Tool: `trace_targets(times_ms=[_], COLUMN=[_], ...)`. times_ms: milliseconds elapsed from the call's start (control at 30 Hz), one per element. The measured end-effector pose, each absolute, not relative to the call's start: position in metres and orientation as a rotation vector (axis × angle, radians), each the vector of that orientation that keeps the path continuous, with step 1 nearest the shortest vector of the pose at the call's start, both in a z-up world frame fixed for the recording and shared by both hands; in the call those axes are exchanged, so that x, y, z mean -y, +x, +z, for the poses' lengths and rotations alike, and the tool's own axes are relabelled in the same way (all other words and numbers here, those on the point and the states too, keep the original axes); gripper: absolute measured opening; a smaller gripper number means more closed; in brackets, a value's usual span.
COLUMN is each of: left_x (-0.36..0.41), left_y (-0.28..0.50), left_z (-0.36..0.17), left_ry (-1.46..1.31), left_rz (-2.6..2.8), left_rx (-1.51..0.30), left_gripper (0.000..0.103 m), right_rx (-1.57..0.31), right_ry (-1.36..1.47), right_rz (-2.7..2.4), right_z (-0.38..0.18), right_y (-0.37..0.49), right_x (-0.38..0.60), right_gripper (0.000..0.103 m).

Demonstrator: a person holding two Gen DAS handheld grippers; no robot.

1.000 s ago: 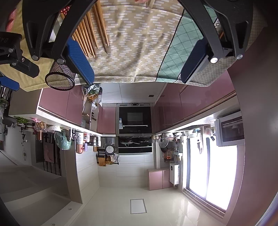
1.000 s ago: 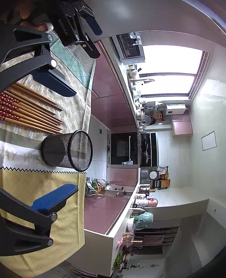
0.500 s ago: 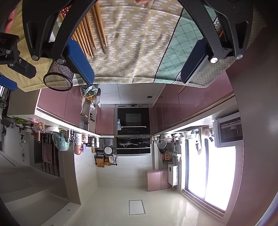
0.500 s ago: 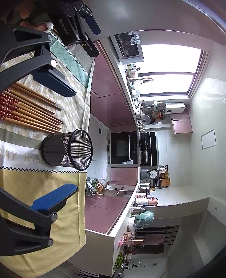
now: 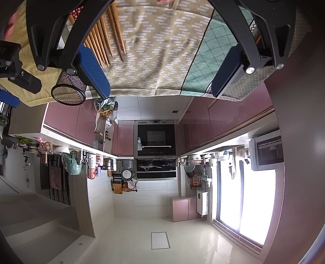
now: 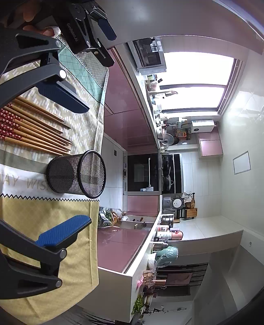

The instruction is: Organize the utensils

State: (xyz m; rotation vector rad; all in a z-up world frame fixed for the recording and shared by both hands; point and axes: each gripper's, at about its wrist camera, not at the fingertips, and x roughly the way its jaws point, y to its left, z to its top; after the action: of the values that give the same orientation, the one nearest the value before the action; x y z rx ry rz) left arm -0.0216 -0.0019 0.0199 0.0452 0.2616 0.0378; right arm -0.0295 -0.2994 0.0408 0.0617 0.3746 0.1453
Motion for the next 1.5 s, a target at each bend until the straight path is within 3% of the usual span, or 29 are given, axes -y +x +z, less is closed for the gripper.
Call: trace_targets(times_ms=[1500], left_x=[0.0038], left_y=[-0.0214], left_z=[0.0195], left_ry=[0.042], left_rz=[0.023], left_rx=[-0.274], left_gripper=[0.098], right_rx=[-0.399], right_ry=[0.068], right_rz=[0.153], right_z=[0.0369], right_y=[-0.0272], right_x=[0.2987], right_gripper=[0.097])
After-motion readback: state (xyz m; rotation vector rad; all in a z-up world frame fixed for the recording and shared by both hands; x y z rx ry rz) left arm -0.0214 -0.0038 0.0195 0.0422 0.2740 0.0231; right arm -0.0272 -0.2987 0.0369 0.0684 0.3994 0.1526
